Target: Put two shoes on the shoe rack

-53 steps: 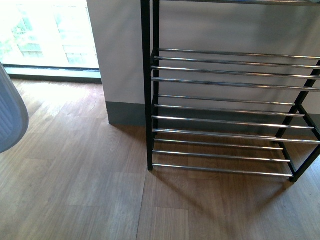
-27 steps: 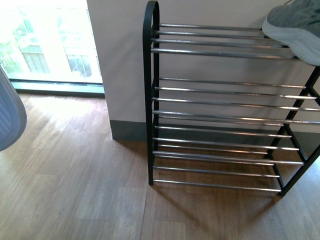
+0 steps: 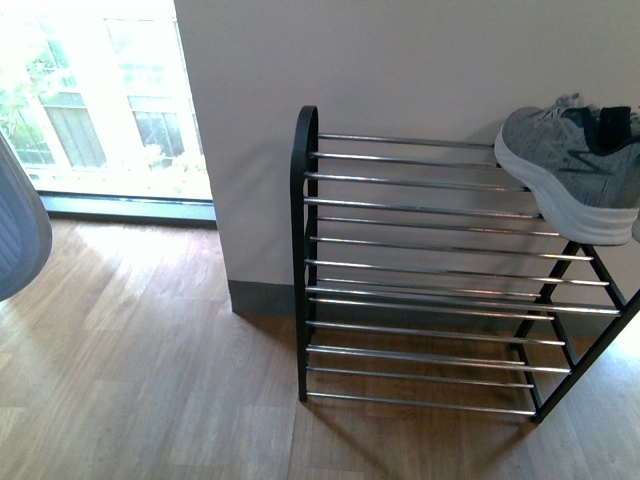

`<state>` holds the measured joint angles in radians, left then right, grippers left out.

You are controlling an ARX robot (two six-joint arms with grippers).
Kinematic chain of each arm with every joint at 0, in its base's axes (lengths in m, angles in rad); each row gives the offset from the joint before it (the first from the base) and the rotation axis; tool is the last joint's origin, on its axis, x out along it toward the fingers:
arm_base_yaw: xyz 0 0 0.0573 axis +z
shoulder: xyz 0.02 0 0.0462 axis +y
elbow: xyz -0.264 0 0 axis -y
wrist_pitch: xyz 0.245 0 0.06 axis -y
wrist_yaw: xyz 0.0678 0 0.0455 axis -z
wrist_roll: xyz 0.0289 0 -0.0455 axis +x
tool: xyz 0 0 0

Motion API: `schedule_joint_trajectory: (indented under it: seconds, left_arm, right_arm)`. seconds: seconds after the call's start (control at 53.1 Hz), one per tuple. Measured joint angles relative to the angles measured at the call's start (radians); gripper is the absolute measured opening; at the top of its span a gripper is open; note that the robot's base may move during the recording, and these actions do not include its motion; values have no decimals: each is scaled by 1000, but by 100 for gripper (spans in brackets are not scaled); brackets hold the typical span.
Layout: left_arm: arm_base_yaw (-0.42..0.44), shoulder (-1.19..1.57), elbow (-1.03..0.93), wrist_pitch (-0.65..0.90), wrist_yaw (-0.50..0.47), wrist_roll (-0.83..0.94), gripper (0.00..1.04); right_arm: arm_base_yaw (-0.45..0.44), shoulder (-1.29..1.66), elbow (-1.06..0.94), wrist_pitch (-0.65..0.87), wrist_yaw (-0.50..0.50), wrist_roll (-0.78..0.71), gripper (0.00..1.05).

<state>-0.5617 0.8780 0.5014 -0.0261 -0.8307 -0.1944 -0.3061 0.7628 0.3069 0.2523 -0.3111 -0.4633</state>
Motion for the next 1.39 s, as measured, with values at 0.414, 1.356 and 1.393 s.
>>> schedule_joint_trajectory:
  seconds: [0.414,1.356,1.393]
  left_arm:
    - [0,0,0,0,0,0,3]
    - [1,-1,0,0,-2,0,3]
    - [0,-1,0,0,0,1,3]
  right_arm:
    - [0,0,0,0,0,0,2]
    - [-19,98,21,81,-279,169,2]
    - [-4,134,33,85,-270,185,2]
